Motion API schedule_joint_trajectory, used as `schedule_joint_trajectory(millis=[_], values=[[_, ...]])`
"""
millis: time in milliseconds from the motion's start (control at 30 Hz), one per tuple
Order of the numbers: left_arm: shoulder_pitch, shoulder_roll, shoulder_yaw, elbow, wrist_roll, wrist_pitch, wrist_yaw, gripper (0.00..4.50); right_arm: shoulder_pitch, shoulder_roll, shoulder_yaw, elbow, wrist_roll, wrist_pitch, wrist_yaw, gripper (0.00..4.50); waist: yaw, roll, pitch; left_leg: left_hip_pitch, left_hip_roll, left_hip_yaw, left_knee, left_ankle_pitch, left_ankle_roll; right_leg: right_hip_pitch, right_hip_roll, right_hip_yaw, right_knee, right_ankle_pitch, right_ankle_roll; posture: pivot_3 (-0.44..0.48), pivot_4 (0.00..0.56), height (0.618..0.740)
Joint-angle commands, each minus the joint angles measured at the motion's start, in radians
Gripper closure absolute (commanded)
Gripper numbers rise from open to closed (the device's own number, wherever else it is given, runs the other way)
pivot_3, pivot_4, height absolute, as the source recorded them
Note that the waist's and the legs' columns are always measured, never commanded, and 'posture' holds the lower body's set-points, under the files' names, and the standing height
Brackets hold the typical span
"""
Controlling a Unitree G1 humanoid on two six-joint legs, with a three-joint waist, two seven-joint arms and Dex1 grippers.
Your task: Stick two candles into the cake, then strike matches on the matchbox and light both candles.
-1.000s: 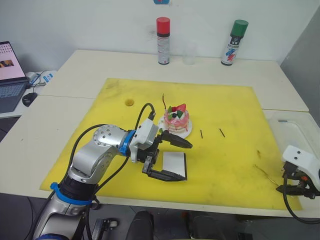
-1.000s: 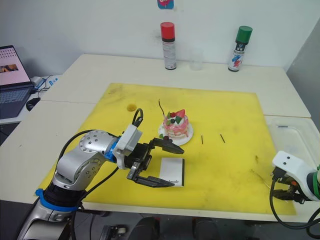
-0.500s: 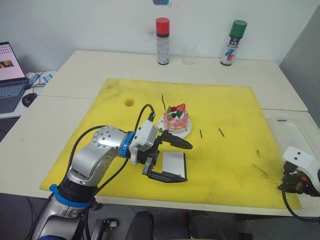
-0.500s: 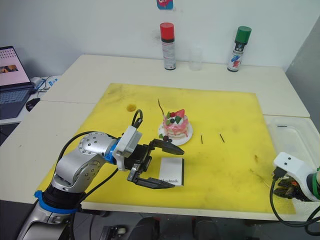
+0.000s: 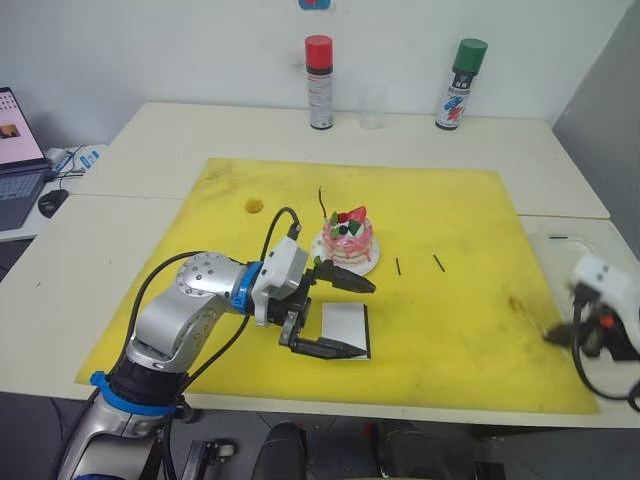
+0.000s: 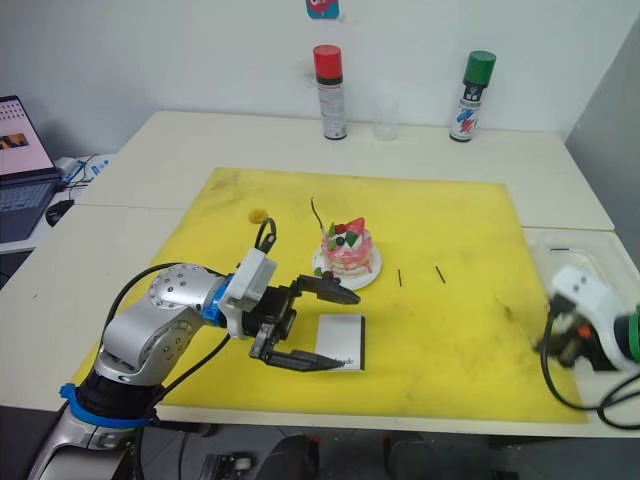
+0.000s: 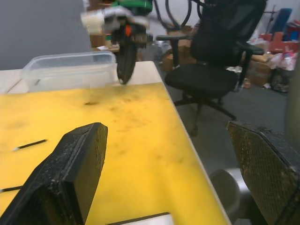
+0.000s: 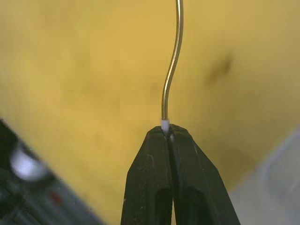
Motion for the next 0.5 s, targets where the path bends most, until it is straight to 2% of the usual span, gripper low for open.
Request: schedule_joint_trajectory(millis=[33, 167, 233, 300, 367, 500], values=[[-0.028, 0.043, 0.085, -0.016, -0.027, 0.074, 0.083, 0.00, -0.173, 0.244, 0.009, -0.113, 0.094, 0.002, -0.186, 4.49, -0.005, -0.001, 0.001, 0.000, 0.001, -0.001, 0.000, 0.000, 0.000, 0.000, 0.001, -0.001, 0.000, 0.000, 0.000, 0.000, 0.150, 0.724], [-0.013, 0.093, 0.141, -0.031, -0.055, 0.132, 0.116, 0.00, -0.215, 0.527, 0.072, -0.201, 0.082, -0.131, -0.345, 4.49, -0.004, 0.001, 0.002, -0.002, 0.000, -0.002, -0.002, 0.000, 0.000, -0.002, 0.001, -0.001, 0.000, 0.000, -0.001, 0.000, 0.150, 0.724], [0.015, 0.118, 0.190, -0.047, -0.049, 0.117, 0.140, 0.00, -0.171, 0.695, 0.206, -0.205, -0.069, -0.419, -0.428, 4.49, -0.001, 0.000, 0.002, -0.003, -0.001, -0.001, -0.002, 0.000, 0.000, -0.003, -0.001, -0.001, 0.000, 0.000, -0.001, 0.000, 0.150, 0.724], [0.040, 0.136, 0.225, -0.050, -0.041, 0.096, 0.157, 0.00, -0.140, 0.793, 0.308, -0.162, -0.172, -0.606, -0.455, 4.49, 0.001, 0.001, 0.002, -0.003, 0.000, -0.001, -0.003, 0.000, 0.000, -0.003, -0.001, -0.002, 0.000, -0.001, -0.002, 0.000, 0.150, 0.724], [0.056, 0.145, 0.251, -0.041, -0.041, 0.089, 0.170, 0.00, -0.129, 0.878, 0.359, -0.072, -0.214, -0.700, -0.482, 4.49, 0.003, 0.001, 0.002, -0.003, -0.001, 0.000, -0.006, 0.000, -0.001, -0.004, -0.003, -0.001, 0.000, 0.000, -0.004, 0.000, 0.150, 0.724], [0.055, 0.144, 0.276, -0.018, -0.066, 0.111, 0.191, 0.00, -0.131, 0.972, 0.438, 0.116, -0.323, -0.925, -0.501, 4.49, 0.006, 0.001, 0.002, -0.002, -0.001, -0.001, -0.006, 0.000, -0.001, -0.004, -0.003, -0.002, 0.000, 0.002, -0.007, 0.000, 0.150, 0.724]])
